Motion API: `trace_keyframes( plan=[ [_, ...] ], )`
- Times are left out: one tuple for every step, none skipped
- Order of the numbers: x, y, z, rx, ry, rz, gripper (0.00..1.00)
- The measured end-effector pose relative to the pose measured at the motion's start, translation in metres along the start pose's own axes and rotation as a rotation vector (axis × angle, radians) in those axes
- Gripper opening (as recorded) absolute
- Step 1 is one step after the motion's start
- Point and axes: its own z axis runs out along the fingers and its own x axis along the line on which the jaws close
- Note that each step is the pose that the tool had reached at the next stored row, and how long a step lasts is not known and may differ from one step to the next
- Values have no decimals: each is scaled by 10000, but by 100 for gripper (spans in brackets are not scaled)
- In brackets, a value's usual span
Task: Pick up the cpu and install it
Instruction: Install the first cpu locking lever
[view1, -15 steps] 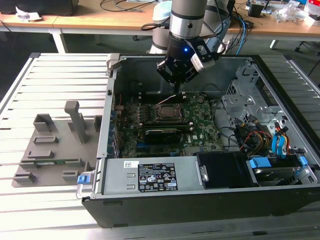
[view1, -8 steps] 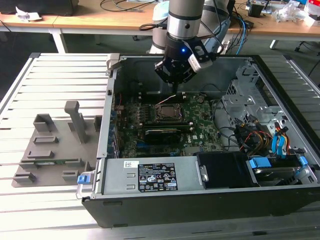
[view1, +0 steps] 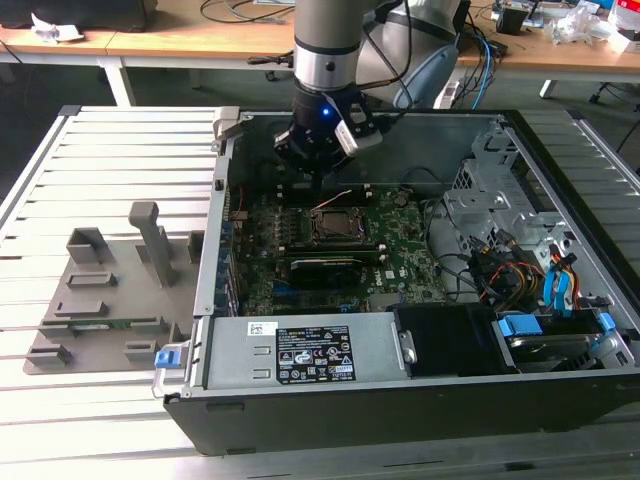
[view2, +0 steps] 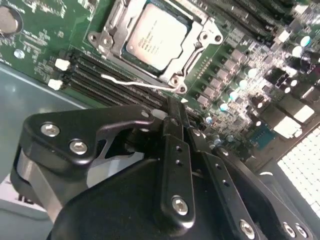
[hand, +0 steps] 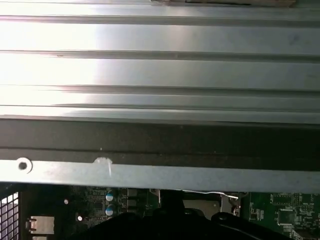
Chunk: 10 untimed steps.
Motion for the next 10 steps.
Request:
trace_keyframes(
  plan=[
    [5,0,27,-17,-1,-17,11],
    [4,1,64,-17,-1,-83,11],
    [0,3,82,-17,-2,-114,11],
    [-14,8,93,-15,-2,-203,11],
    [-35,10,100,-15,-1,-204,11],
    [-68,11,114,-16,3,-203,11],
    [-82,11,124,-16,5,-206,11],
    [-87,11,132,-15,6,-215,11],
    [-90,11,142,-15,7,-260,11],
    [-95,13,155,-14,5,-338,11]
  ],
)
